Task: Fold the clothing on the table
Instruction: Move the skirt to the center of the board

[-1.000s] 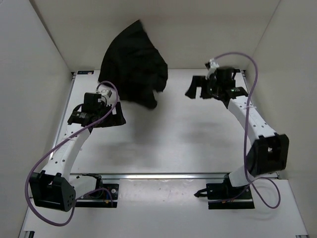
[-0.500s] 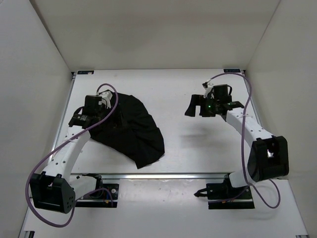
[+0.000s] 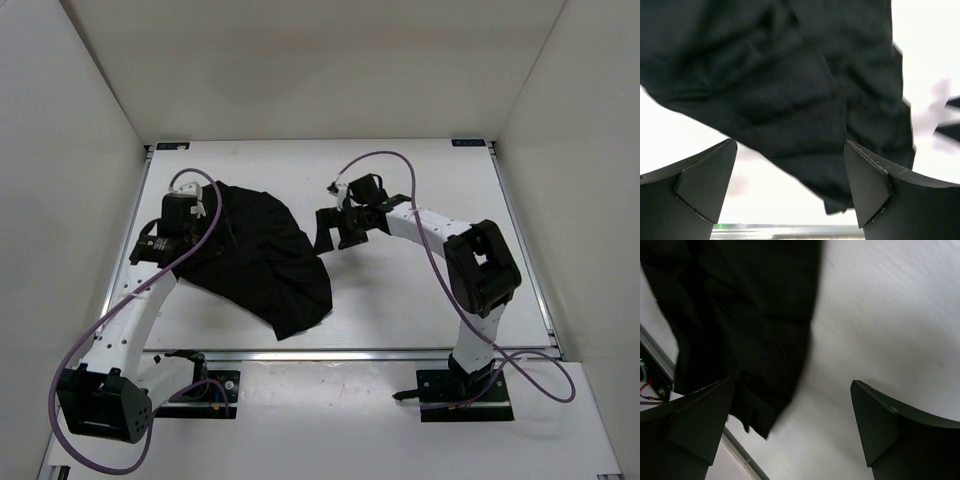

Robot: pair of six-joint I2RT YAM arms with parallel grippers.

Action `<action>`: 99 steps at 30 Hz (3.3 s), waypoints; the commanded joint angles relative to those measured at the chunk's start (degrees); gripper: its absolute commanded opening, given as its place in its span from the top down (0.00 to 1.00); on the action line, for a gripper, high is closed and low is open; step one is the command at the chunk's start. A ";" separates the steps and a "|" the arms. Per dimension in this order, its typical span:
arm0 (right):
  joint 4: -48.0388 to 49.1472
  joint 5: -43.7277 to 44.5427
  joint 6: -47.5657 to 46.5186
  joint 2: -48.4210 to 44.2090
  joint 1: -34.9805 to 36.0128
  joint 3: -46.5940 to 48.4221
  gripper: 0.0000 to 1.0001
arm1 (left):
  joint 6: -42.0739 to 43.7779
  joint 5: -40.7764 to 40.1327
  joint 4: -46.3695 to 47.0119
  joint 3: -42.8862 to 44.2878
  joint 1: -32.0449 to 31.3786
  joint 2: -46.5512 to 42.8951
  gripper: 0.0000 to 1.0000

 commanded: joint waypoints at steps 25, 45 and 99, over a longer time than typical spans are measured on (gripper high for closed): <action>1.88 -8.75 -0.43 24.12 17.09 30.50 0.20 | -10.96 -8.66 -0.90 4.10 2.53 -4.50 0.01; -6.67 0.92 -6.49 -3.77 -11.14 16.31 1.00 | -10.08 -8.41 2.08 3.83 3.50 -4.15 0.01; -7.87 30.88 -25.56 22.89 -19.92 37.02 0.01 | -7.79 9.69 16.06 -0.48 3.33 6.57 0.02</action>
